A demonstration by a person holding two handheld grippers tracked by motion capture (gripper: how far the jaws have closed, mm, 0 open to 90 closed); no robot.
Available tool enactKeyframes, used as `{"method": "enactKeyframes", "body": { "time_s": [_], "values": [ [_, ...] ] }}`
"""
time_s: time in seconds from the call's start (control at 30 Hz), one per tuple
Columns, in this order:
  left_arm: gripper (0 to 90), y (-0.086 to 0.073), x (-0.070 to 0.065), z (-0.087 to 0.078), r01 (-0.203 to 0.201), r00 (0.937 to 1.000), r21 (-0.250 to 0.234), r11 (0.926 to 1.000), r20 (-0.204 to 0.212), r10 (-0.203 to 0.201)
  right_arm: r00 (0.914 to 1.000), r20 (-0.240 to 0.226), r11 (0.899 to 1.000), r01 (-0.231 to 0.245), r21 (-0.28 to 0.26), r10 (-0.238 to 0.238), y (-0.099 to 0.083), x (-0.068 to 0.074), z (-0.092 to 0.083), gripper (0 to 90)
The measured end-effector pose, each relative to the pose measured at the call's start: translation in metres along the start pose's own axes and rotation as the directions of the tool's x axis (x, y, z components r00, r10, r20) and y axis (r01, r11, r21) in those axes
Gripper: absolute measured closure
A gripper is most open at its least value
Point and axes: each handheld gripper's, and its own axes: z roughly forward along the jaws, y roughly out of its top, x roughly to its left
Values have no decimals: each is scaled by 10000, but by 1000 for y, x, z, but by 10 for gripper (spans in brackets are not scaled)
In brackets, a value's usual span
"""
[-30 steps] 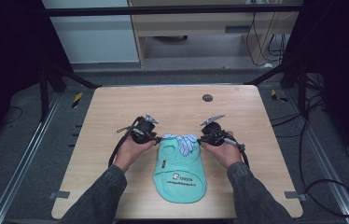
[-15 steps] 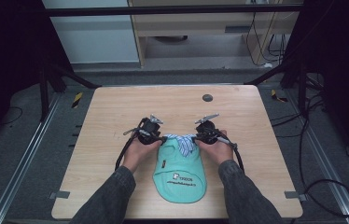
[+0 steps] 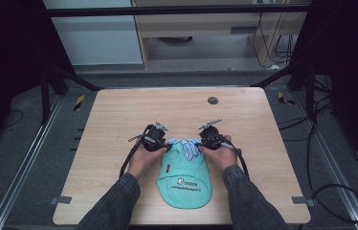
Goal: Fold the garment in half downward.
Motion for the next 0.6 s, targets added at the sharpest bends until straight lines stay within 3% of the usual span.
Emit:
{"method": "enactKeyframes", "body": {
  "time_s": [0.27,0.53,0.6],
  "values": [
    [603,-2,0,1,34,10000,-114,9999,73,-33,9999,75,9999,100,-17,-100,-1,1,0,661],
    [821,-1,-5,0,-164,9988,-43,9999,456,166,9991,-211,9993,363,74,-361,0,5,0,829],
    [864,-1,-6,-1,-292,9989,-46,9996,369,294,9987,-173,9988,484,50,-483,0,5,0,843]
  ]
}}
